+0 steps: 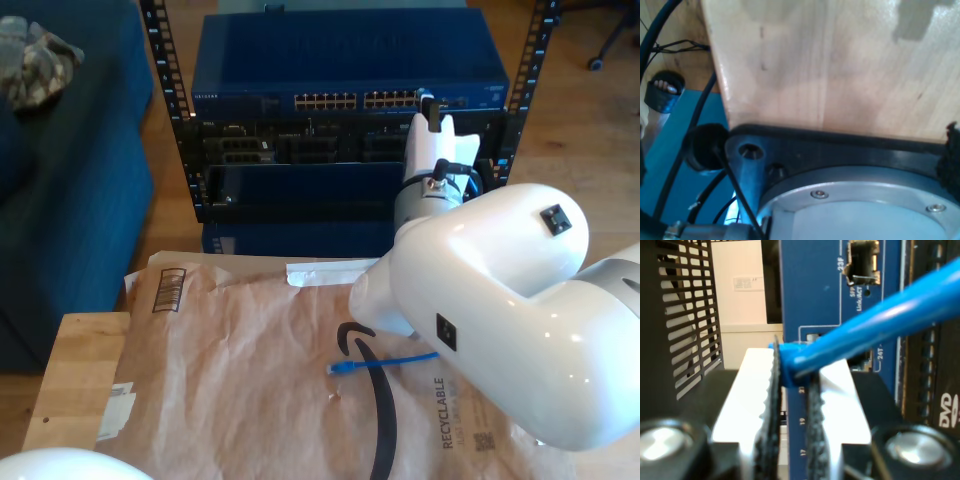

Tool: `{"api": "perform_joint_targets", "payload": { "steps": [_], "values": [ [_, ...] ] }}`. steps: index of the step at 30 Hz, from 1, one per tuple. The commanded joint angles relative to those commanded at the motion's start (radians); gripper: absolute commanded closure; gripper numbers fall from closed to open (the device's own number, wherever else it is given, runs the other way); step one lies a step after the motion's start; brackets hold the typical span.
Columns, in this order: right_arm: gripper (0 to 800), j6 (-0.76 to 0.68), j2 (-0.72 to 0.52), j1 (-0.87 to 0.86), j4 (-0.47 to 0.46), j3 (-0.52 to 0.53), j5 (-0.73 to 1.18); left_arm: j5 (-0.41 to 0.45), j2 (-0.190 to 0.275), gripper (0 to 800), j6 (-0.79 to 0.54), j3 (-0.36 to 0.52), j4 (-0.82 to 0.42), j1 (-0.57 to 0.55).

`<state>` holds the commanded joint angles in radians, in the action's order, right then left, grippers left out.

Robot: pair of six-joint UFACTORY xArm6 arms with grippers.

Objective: Grab the cable and plug it in

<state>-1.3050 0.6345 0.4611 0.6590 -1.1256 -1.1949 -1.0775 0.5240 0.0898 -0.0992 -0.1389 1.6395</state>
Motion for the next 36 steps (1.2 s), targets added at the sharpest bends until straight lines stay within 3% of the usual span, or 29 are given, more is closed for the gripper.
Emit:
{"api": "perform_joint_targets", "payload": {
  "steps": [36],
  "values": [
    [800, -0.02, 0.009, -0.011, -0.038, 0.005, 0.005, 0.0, 0.0, 0, 0.0, 0.0, 0.0, 0.0]
  ]
}}
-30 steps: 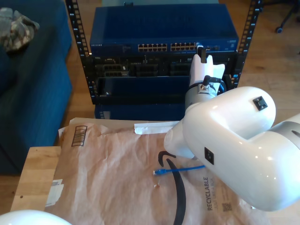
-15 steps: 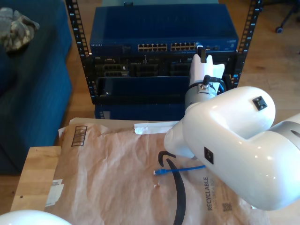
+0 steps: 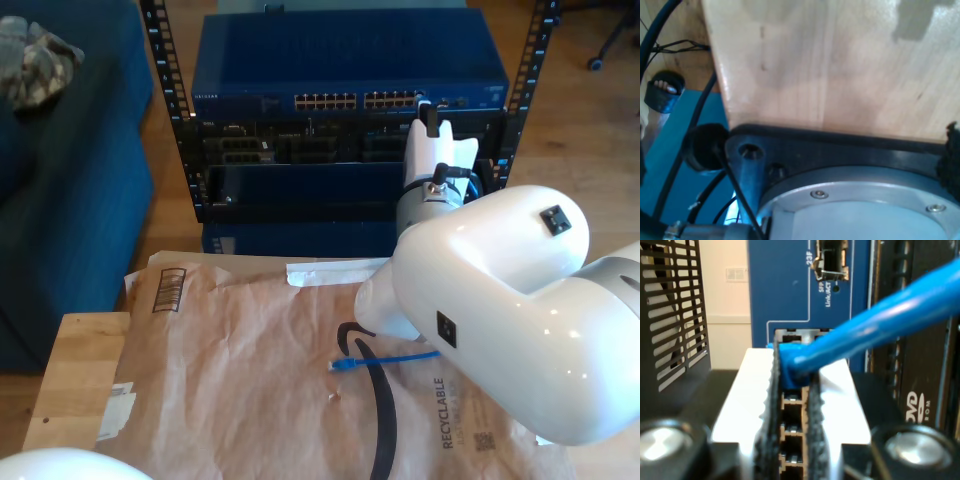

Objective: Grab the cable and plug it in

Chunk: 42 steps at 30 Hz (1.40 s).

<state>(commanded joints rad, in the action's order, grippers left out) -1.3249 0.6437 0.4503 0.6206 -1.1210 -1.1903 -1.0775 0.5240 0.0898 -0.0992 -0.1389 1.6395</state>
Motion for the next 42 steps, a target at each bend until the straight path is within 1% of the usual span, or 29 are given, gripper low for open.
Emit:
{"api": "perform_joint_targets", "payload": {
  "steps": [3, 42],
  "values": [
    [800, -0.034, 0.002, -0.002, -0.003, 0.0, 0.0, 0.0, 0.0, 0, 0.0, 0.0, 0.0, 0.0],
    [800, -0.037, 0.0, -0.011, -0.002, -0.011, -0.005, 0.0, 0.0, 0, 0.0, 0.0, 0.0, 0.0]
  ]
}}
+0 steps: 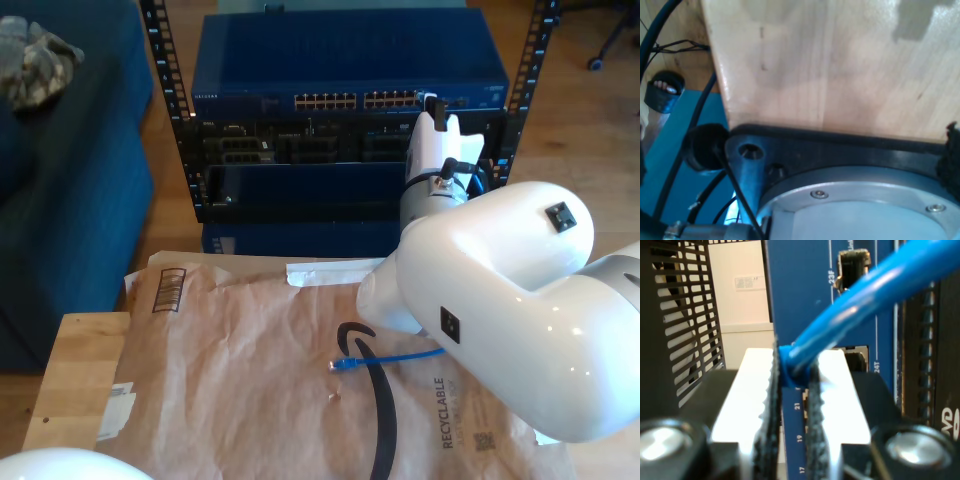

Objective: Grab the cable and plug it in

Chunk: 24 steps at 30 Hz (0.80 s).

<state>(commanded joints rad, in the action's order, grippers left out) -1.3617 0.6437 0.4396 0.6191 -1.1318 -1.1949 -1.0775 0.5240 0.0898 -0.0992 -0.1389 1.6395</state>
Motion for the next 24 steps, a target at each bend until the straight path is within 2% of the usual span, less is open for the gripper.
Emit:
{"api": "perform_joint_targets", "payload": {
  "steps": [24],
  "values": [
    [800, -0.006, 0.011, 0.003, -0.002, -0.005, -0.005, 0.0, 0.0, 0, 0.0, 0.0, 0.0, 0.0]
  ]
}}
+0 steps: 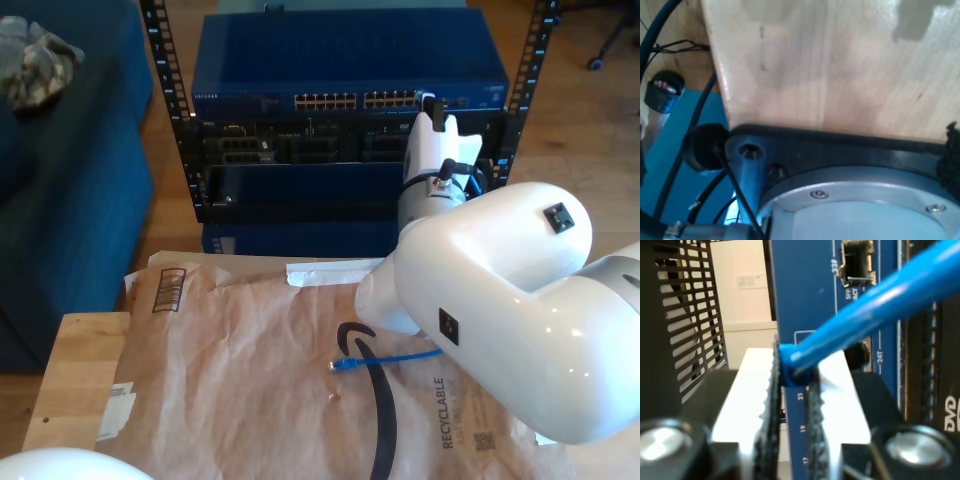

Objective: Grab the cable and plug it in

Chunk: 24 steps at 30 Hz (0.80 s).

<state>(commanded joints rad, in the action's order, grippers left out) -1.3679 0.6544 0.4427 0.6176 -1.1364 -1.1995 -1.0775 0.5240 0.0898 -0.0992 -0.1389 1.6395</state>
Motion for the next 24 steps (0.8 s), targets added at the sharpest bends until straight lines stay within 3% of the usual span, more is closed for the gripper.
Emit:
{"api": "perform_joint_targets", "payload": {
  "steps": [20, 24],
  "values": [
    [800, 0.002, 0.044, 0.0, 0.002, -0.066, 0.002, 0.0, 0.0, 0, 0.0, 0.0, 0.0, 0.0],
    [683, 0.002, 0.044, -0.003, -0.002, -0.046, 0.003, 0.0, 0.0, 0, 0.0, 0.0, 0.0, 0.0]
  ]
}}
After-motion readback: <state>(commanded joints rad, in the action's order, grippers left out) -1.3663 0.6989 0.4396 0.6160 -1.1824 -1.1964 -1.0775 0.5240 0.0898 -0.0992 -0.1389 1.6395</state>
